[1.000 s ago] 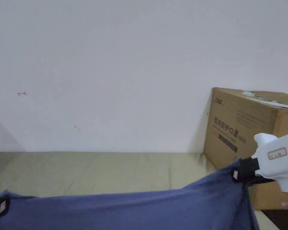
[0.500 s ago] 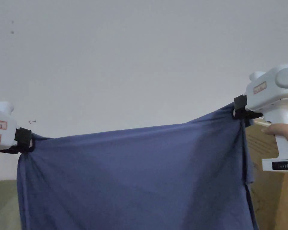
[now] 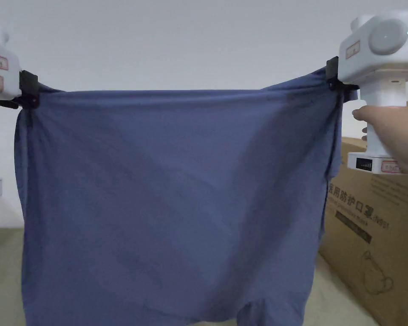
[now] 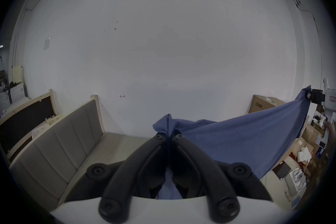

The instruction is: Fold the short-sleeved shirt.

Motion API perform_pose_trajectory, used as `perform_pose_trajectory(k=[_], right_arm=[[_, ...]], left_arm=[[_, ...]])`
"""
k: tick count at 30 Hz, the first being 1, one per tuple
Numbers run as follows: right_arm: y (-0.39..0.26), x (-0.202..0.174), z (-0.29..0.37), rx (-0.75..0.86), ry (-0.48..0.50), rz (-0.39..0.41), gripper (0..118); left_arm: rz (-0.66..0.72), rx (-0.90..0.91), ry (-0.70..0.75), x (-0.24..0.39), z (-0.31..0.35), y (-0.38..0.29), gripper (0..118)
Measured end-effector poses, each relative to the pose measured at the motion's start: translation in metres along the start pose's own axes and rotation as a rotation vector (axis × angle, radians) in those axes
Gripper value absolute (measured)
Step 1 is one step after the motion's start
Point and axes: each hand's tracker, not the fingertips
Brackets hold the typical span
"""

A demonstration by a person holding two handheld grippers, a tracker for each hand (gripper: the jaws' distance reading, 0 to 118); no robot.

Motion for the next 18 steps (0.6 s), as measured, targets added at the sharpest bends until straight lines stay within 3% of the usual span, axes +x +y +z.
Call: perform_pose_trajectory(k=[4, 7, 10, 12, 15, 18], right_arm=[[-0.086, -0.004, -0.018, -0.093, 0.007, 0.005, 6], [-0.188, -0.006, -0.014, -0.209, 0.016, -0.001, 6], [-0.309, 0.000, 0.006, -0.435, 0.061, -0.043, 6], [-0.395, 0.012, 0.036, -0.586, 0.090, -0.060, 6], [-0.481, 0.027, 0.108, -0.739, 0.127, 0.005, 6], [-0.524, 0.054, 0.188, -0.852, 0.151, -0.102, 6]], left_arm=[[0.002, -0.104, -0.010, 0.007, -0.020, -0.061, 3], [0.075, -0.221, -0.060, 0.008, -0.026, -0.144, 3], [0.119, -0.417, -0.100, 0.006, -0.011, -0.263, 3], [0.132, -0.577, -0.122, 0.004, 0.019, -0.342, 3], [0.099, -0.689, -0.154, -0.004, 0.086, -0.432, 3], [0.082, -0.768, -0.180, -0.018, 0.152, -0.482, 3]])
